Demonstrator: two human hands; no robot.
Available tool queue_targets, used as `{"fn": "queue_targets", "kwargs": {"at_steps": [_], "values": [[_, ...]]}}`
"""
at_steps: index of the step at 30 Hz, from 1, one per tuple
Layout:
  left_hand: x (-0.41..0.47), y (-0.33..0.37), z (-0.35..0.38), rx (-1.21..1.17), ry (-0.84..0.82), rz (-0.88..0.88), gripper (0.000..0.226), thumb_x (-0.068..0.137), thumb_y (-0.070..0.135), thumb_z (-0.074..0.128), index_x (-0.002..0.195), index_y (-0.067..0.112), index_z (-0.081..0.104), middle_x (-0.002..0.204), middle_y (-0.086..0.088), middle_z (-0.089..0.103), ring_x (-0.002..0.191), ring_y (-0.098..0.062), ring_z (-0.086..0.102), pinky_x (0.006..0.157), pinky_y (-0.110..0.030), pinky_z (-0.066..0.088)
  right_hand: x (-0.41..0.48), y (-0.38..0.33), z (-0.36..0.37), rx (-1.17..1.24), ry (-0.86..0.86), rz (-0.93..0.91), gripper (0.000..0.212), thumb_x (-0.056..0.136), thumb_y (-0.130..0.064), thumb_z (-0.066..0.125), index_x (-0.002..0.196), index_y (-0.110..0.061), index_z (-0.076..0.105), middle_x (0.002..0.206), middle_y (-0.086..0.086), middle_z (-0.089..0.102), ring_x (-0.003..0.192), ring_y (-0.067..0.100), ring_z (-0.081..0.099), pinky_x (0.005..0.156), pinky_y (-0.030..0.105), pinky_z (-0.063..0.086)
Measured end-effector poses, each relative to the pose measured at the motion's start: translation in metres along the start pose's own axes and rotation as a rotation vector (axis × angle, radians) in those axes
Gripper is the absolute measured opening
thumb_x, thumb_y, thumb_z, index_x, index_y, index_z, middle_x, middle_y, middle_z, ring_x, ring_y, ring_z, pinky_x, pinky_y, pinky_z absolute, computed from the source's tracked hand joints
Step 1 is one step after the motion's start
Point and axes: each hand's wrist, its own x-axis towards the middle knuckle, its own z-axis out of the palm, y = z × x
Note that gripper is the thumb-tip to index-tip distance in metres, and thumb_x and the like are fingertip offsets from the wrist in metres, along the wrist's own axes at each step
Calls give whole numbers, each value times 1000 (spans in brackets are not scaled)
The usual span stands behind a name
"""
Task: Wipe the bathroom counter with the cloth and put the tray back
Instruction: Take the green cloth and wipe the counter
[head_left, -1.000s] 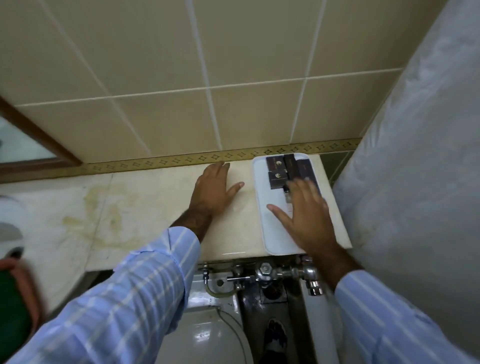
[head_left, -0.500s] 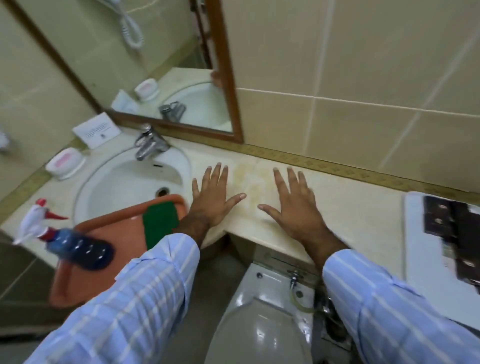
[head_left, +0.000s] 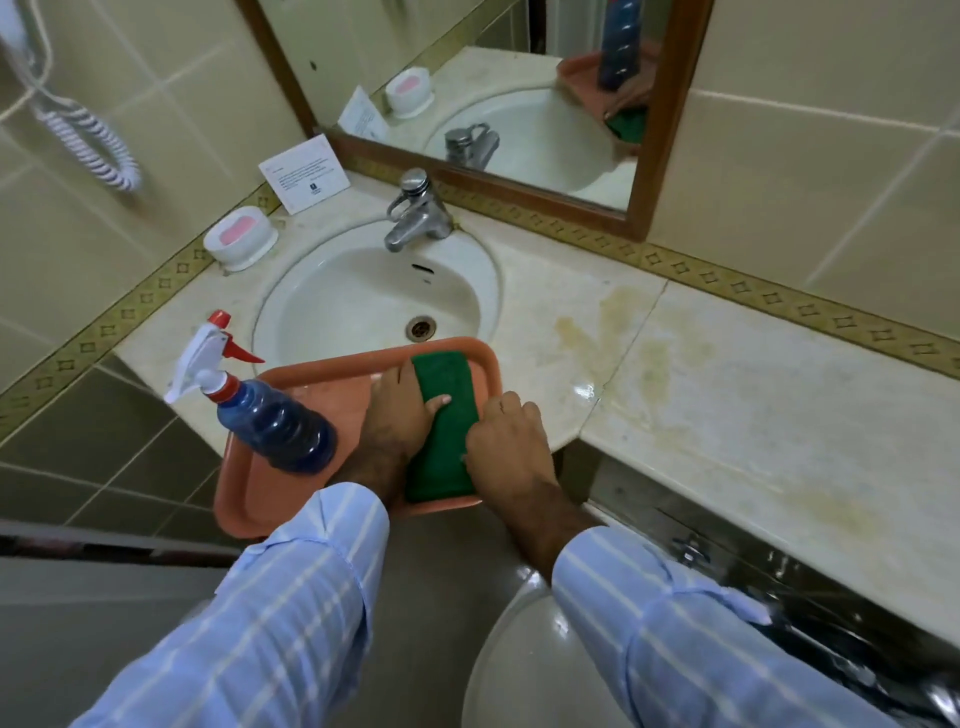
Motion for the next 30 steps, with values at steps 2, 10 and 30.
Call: {"fn": "queue_targets", "kwargs": {"at_steps": [2,10,30], "values": [[5,2,2,-64,24,-67,65,82,49,77,127,5,59,128,-17,65,118,-35,59,103,-43,44,3,-9,0,19,-40,64,24,100,-25,49,105,-22,72,116,7,61,108,28,48,87,41,37],[0,25,-27,-539,57,-237,26,79,32,79,98,14,78,92,-6,79,92,-28,74,82,-37,59,4,-9,-21,564,28,233,33,88,-31,61,115,-11,66,125,11,54,108,32,52,86,41,46],[-34,181,91,71,-14,279,69,107,48,32,162,9,22,171,-8,19,159,-25,16,128,-46,13,-62,329,35,465,241,509,50,99,-41,47,134,-6,58,137,19,58,128,38,52,109,40,37]]}}
